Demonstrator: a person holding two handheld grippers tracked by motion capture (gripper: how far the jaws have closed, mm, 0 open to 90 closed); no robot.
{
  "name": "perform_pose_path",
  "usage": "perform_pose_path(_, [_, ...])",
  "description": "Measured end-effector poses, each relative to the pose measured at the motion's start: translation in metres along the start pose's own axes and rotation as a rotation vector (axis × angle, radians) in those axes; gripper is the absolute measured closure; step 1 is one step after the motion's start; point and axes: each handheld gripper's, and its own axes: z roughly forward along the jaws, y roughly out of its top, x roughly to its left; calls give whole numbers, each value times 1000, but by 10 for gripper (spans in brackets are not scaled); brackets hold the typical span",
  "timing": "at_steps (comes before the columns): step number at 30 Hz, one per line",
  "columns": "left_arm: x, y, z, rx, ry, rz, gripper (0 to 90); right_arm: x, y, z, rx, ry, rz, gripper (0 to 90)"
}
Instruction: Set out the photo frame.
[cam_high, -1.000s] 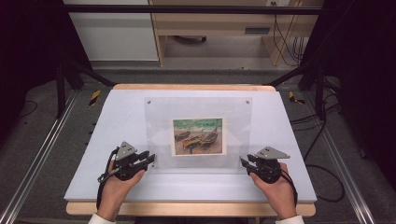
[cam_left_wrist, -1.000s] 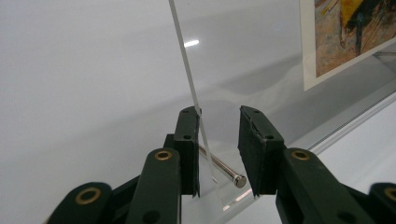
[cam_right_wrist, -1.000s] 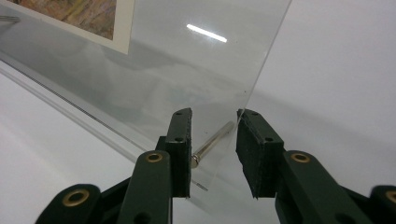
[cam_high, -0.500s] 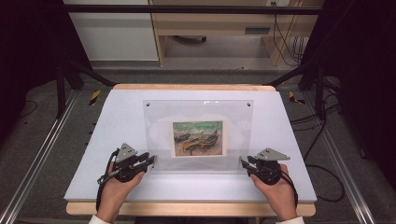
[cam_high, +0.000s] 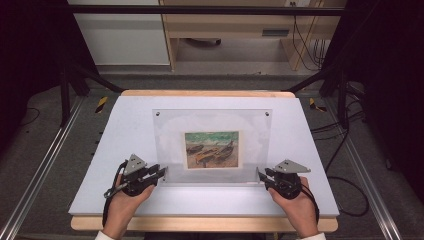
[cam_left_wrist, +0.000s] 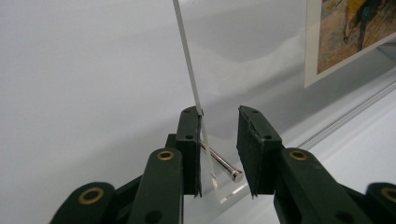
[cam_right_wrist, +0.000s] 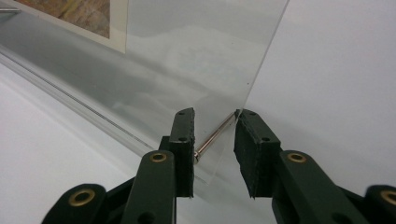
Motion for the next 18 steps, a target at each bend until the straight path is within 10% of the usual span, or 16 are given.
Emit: perform_pose_path(18, [-2, -3, -2, 12, -1, 10, 695, 1, -3, -1, 9, 4, -14, 691])
